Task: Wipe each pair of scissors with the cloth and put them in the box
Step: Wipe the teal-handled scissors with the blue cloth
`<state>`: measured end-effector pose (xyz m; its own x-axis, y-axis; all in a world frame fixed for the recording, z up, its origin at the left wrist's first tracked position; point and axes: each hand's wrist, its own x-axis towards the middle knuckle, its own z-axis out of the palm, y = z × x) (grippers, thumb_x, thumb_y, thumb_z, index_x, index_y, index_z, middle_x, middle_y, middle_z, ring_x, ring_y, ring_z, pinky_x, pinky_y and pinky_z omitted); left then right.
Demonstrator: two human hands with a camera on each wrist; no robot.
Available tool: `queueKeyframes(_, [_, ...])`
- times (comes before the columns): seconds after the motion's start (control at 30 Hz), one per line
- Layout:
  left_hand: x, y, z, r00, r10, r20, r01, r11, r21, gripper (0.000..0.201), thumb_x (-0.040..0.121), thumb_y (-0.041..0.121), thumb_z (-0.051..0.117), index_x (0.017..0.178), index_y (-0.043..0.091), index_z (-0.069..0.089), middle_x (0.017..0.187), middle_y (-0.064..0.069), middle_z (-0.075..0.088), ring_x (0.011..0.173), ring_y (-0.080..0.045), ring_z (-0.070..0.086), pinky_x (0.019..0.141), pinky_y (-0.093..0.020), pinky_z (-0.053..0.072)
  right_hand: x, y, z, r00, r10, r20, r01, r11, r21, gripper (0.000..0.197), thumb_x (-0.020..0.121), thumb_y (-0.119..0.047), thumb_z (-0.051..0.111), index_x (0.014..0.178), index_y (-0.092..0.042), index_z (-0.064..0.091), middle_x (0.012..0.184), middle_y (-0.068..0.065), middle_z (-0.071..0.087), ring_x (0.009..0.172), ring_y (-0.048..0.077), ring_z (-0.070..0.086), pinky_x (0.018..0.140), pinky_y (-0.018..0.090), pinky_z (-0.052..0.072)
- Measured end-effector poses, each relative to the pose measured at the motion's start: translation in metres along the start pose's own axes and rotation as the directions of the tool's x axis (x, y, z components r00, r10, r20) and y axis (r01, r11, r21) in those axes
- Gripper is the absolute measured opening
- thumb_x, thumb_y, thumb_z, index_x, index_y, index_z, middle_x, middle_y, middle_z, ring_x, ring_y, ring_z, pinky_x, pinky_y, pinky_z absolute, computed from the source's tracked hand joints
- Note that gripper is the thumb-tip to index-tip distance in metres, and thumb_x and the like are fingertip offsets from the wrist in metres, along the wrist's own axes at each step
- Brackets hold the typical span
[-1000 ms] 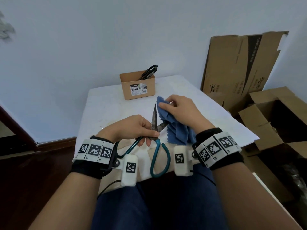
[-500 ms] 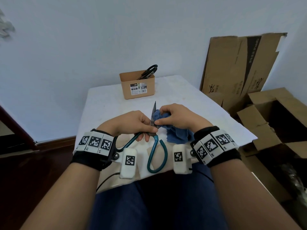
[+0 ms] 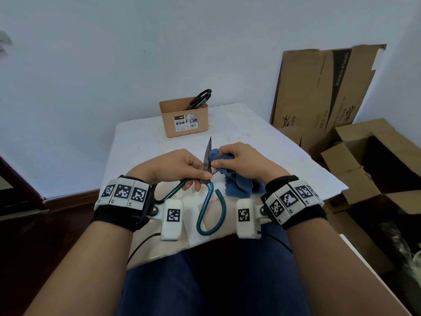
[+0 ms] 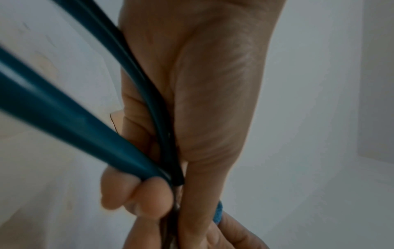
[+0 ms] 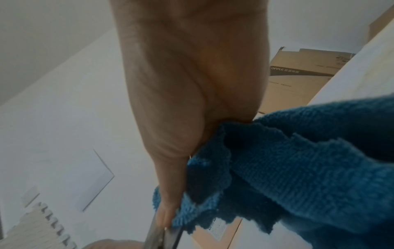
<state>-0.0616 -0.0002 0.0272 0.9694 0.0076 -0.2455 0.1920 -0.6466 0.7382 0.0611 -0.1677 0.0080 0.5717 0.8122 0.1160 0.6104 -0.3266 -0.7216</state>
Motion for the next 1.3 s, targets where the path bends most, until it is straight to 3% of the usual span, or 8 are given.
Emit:
queueKeyframes(0.27, [-0.005, 0.0, -0.004, 1.0, -0.02, 0.006, 0.02, 0.999, 0.044, 0.035, 0.091, 0.038, 0.07, 0.07, 0.011, 0.072, 0.052, -0.001, 0.06, 0.052, -0.011, 0.046, 0.059, -0.013, 0.038, -0.002, 0.008, -0.004, 0.999, 0.022, -0.035, -0.021, 1.0, 0.023, 0.029, 0.09, -0.028, 0.068, 0.071, -0.009, 0.057, 0.06, -0.005, 0.05, 0.05, -0.002, 0.046, 0.052, 0.008, 0.036])
queueKeyframes(0.43, [-0.008, -0.003, -0.005, 1.0, -0.027, -0.002, 0.027, 0.999, 0.025, 0.036, 0.088, 0.042, 0.07, 0.073, 0.01, 0.073, 0.071, -0.021, 0.068, 0.056, -0.014, 0.049, 0.067, -0.021, 0.04, -0.002, 0.011, -0.001, 0.994, 0.008, -0.107, -0.005, 1.0, 0.025, 0.031, 0.091, -0.029, 0.067, 0.072, -0.007, 0.056, 0.063, -0.002, 0.048, 0.057, 0.005, 0.042, 0.055, 0.016, 0.035])
queueKeyframes(0.53, [-0.011, -0.004, -0.007, 0.999, -0.029, -0.013, 0.029, 1.0, 0.007, 0.031, 0.09, 0.037, 0.071, 0.071, 0.012, 0.073, 0.064, -0.008, 0.069, 0.053, -0.012, 0.05, 0.063, -0.014, 0.042, -0.003, 0.012, -0.005, 0.99, 0.026, -0.14, -0.024, 1.0, 0.021, 0.031, 0.092, -0.03, 0.065, 0.069, -0.013, 0.054, 0.063, -0.003, 0.048, 0.06, 0.009, 0.042, 0.06, 0.024, 0.035])
queueKeyframes(0.67, [-0.013, -0.006, -0.007, 0.999, -0.028, -0.018, 0.028, 1.0, 0.009, 0.033, 0.088, 0.042, 0.071, 0.069, 0.015, 0.073, 0.075, -0.023, 0.07, 0.056, -0.013, 0.051, 0.072, -0.024, 0.042, -0.001, 0.01, -0.001, 0.983, 0.03, -0.182, -0.026, 0.999, 0.024, 0.031, 0.093, -0.029, 0.064, 0.075, -0.004, 0.059, 0.064, -0.004, 0.051, 0.058, 0.005, 0.043, 0.055, 0.013, 0.035])
queueKeyframes(0.8, [-0.022, -0.012, -0.014, 0.997, -0.035, -0.066, 0.033, 0.999, -0.031, 0.032, 0.09, 0.036, 0.07, 0.068, 0.013, 0.073, 0.058, -0.004, 0.066, 0.054, -0.015, 0.052, 0.071, -0.023, 0.044, -0.004, 0.026, -0.013, 0.909, 0.113, -0.4, -0.116, 0.993, 0.018, 0.032, 0.093, -0.028, 0.062, 0.069, -0.009, 0.054, 0.065, 0.0, 0.05, 0.063, 0.012, 0.044, 0.053, 0.017, 0.033])
queueKeyframes(0.9, [-0.025, -0.022, -0.021, 0.994, -0.046, -0.098, 0.039, 0.996, -0.076, 0.034, 0.089, 0.037, 0.071, 0.071, 0.009, 0.075, 0.059, -0.008, 0.064, 0.056, -0.018, 0.053, 0.07, -0.025, 0.047, -0.005, 0.034, -0.017, 0.862, 0.173, -0.476, -0.158, 0.985, 0.072, 0.039, 0.093, -0.031, 0.062, 0.078, 0.005, 0.057, 0.07, 0.01, 0.052, 0.065, 0.017, 0.044, 0.057, 0.026, 0.033])
queueKeyframes(1.13, [-0.01, -0.018, -0.003, 0.994, -0.008, -0.113, -0.013, 0.983, -0.184, 0.027, 0.093, 0.029, 0.069, 0.073, 0.011, 0.076, 0.077, -0.011, 0.073, 0.054, -0.016, 0.052, 0.062, -0.027, 0.052, -0.001, 0.017, 0.016, 0.886, 0.257, -0.386, -0.169, 0.954, 0.247, 0.045, 0.102, -0.033, 0.043, 0.061, -0.016, 0.041, 0.06, -0.001, 0.044, 0.059, 0.014, 0.04, 0.06, 0.029, 0.032])
queueKeyframes(1.3, [-0.002, -0.018, 0.006, 0.993, -0.01, -0.114, -0.014, 0.977, -0.214, 0.027, 0.094, 0.029, 0.067, 0.078, 0.011, 0.076, 0.083, -0.016, 0.075, 0.053, -0.016, 0.054, 0.061, -0.025, 0.052, -0.004, 0.009, 0.023, 0.911, 0.388, -0.142, -0.187, 0.694, 0.695, 0.038, 0.101, -0.04, 0.046, 0.077, -0.01, 0.05, 0.068, 0.011, 0.046, 0.06, 0.022, 0.042, 0.057, 0.032, 0.038])
